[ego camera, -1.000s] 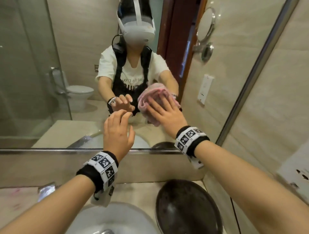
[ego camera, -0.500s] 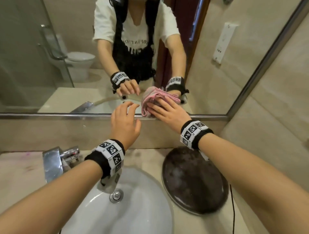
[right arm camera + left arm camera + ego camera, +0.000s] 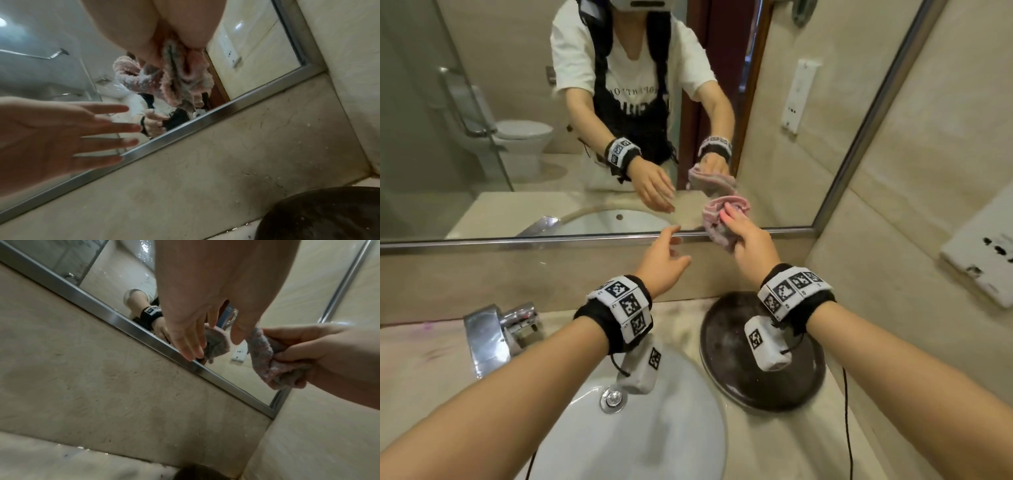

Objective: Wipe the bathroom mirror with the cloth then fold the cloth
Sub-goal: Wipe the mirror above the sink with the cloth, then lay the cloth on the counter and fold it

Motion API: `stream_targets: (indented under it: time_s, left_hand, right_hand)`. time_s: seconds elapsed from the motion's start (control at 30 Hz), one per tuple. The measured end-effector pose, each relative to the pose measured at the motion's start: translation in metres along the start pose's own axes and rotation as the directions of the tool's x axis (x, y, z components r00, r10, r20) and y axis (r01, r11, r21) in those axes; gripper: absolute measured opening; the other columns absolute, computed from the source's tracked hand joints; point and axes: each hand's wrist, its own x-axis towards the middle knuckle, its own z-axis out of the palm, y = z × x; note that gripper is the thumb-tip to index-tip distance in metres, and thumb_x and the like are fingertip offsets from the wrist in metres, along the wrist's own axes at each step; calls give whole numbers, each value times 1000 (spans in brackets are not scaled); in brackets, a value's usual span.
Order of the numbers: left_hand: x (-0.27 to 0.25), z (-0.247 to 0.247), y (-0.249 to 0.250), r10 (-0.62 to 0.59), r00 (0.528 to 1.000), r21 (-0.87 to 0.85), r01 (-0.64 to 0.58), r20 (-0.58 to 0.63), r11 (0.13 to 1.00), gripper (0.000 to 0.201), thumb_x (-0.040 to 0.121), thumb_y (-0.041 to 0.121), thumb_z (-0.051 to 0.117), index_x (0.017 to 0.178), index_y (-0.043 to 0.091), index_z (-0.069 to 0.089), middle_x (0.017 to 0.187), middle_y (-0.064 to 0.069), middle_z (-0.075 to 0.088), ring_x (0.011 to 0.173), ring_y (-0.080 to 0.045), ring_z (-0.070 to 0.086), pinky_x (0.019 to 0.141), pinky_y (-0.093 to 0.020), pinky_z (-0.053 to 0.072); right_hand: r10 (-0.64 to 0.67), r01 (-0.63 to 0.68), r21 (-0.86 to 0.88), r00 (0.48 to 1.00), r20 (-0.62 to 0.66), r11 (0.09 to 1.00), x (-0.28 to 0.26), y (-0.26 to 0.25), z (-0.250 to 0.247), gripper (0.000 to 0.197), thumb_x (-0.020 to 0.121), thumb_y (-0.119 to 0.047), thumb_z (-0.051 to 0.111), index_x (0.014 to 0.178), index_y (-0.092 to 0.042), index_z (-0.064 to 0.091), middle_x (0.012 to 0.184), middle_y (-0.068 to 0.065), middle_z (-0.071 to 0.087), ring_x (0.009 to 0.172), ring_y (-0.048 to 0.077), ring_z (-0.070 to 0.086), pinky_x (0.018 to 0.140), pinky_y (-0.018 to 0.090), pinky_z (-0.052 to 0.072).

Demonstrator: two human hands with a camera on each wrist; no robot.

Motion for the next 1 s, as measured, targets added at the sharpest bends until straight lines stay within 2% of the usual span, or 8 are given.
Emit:
stream_targets:
  time_s: [0.1, 0.2, 0.4, 0.6, 0.67, 0.77, 0.87, 1.0]
  left_hand:
    - [-16, -3, 17, 88, 990, -173, -67, 114, 983, 66, 88, 0, 57, 143, 22, 29, 129, -6, 50, 110, -18, 54, 87, -21, 47]
    - [-36, -7, 33, 213, 966, -291, -163, 149, 943, 52, 86, -12, 50, 128, 19, 43, 106, 4, 58, 86, 6, 58, 64, -4, 43]
    - [-75, -28, 43, 276, 951, -350, -214, 139, 912, 32, 86, -9, 55, 113, 8, 49, 94, -10, 64, 78, -8, 60, 72, -17, 50]
    - [-117, -46, 38, 331, 938, -219, -304, 100, 927, 22, 79, 1, 68, 82, 18, 55, 74, -9, 62, 66, -18, 55, 65, -30, 47]
    - [-130, -51, 36, 354, 931, -86, -347, 91, 934, 21, 76, 8, 73, 76, 19, 56, 64, 0, 55, 59, -11, 47, 61, -25, 41]
    - [-146, -59, 37, 368, 926, 93, -374, 79, 923, 23, 71, 19, 78, 76, 20, 56, 73, 4, 48, 61, -5, 41, 58, -19, 35]
    - [-161, -63, 43, 374, 910, 147, -400, 178, 905, 28, 71, 18, 78, 72, 22, 50, 79, 2, 55, 70, -14, 50, 65, -26, 44]
    - [-178, -65, 55, 328, 877, 145, -397, 350, 906, 32, 72, 19, 78, 75, 20, 46, 72, 5, 55, 64, -10, 49, 55, -19, 40]
  right_hand:
    - [23, -29, 151, 999, 42, 988, -23, -24, -7, 54, 80, 22, 38, 130, 3, 50, 144, 14, 41, 138, 20, 32, 112, 16, 16]
    - [49, -67, 190, 994, 97, 980, -41, -47, -12, 54, 79, 20, 41, 129, 3, 52, 143, 14, 44, 136, 21, 36, 113, 20, 21]
    - [136, -154, 282, 987, 84, 947, -74, -87, -24, 32, 87, 1, 56, 118, -1, 61, 114, 12, 65, 103, 18, 59, 95, 29, 46]
    - [102, -101, 118, 995, -5, 988, -113, -126, -34, 11, 86, -8, 61, 92, -7, 70, 90, 4, 67, 86, 21, 60, 84, 33, 48]
    - [153, -142, 138, 985, -75, 980, -127, -132, -39, 12, 89, -10, 58, 84, -14, 67, 83, 2, 66, 83, 21, 60, 84, 38, 49]
    - [204, -193, 95, 971, -124, 977, -147, -140, -51, 21, 90, -15, 55, 71, -25, 55, 72, -5, 58, 77, 18, 56, 81, 43, 48]
    - [204, -205, 0, 976, -74, 979, -164, -152, -62, 17, 93, -20, 50, 77, -19, 54, 74, -2, 58, 80, 24, 58, 78, 45, 49]
    - [146, -150, -192, 989, -35, 970, -174, -168, -83, 15, 94, -22, 50, 89, -12, 60, 85, 6, 63, 87, 27, 60, 76, 41, 51]
